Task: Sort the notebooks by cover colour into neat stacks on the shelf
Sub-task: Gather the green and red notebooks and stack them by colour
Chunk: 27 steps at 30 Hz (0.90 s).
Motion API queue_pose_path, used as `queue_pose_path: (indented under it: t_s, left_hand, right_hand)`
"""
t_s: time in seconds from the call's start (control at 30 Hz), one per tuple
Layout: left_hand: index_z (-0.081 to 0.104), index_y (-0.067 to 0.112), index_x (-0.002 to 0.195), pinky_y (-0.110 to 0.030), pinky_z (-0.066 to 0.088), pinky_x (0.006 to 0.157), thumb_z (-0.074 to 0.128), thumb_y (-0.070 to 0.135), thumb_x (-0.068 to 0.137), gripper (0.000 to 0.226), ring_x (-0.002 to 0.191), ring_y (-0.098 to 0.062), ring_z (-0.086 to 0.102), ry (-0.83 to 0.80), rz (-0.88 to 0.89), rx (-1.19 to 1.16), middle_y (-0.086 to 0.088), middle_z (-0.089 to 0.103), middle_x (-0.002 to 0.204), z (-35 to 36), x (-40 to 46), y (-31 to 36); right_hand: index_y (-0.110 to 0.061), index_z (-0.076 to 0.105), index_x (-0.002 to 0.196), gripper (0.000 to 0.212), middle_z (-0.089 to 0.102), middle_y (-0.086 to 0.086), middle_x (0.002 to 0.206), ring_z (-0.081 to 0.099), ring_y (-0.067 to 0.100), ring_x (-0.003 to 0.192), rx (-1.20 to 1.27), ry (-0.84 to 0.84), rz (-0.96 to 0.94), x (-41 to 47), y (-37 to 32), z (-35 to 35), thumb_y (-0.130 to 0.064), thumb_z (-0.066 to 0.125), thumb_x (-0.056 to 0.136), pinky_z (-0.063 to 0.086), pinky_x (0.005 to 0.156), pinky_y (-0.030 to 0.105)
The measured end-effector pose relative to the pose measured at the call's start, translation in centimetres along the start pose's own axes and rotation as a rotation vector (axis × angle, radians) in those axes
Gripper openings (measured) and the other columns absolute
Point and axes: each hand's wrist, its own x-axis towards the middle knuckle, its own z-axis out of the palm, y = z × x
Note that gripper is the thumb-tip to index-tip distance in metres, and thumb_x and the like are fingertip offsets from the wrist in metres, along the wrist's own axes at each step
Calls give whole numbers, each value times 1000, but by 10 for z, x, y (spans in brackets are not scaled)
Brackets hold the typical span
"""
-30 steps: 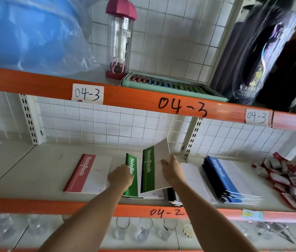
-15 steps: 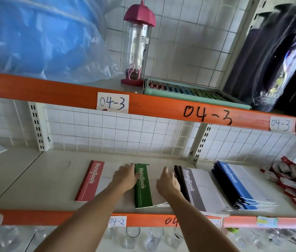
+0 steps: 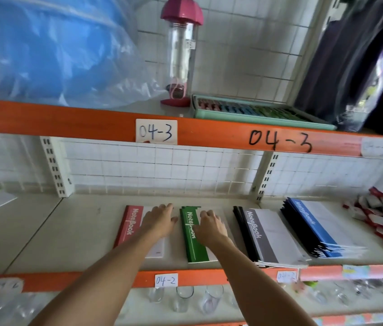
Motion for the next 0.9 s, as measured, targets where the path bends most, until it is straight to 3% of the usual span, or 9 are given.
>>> queue_pose_path:
  t_s: [0.17,0.3,0.53,0.7,0.9]
  left_hand:
    - [45,17,140,-41,46,98,51,39,99,47,121,-29,53,89,-90,73,-7,56,135,-26,-37,-44]
    - [46,18,137,-41,43,96,48,40,98,44,118,-28,53,136,-229,212,-7,58,129,-53,-73,-102]
    - [48,19,136,-38,40,100,48,43,96,47,123,-27,51,176,-430,248,-6,57,132,-90,-132,-227]
    - [47,17,137,-39,43,97,48,43,97,47,121,-28,52,193,-451,254,-7,58,129,-113,-148,-324]
    - [55,17,124,-40,47,90,48,42,97,37,109,-30,59,234,-457,259,-8,65,117,-151,-172,-450]
  right_hand:
    - [-15,39,144,58,43,8,146,43,29,132,47,-42,-171,5,-47,10,-40,56,95,38,110,42]
    - [-12,41,144,57,44,11,144,46,32,129,86,-60,-339,6,-112,36,-41,56,96,41,105,40]
    - [-14,39,145,58,42,11,147,42,32,133,88,-132,-530,-15,-241,87,-42,54,96,39,107,40]
    - [-15,41,143,53,45,10,143,44,31,130,92,-124,-546,-20,-333,118,-39,53,97,39,106,37]
    - [-11,46,138,49,48,13,139,46,33,127,89,-153,-513,-31,-458,161,-36,53,97,37,105,36]
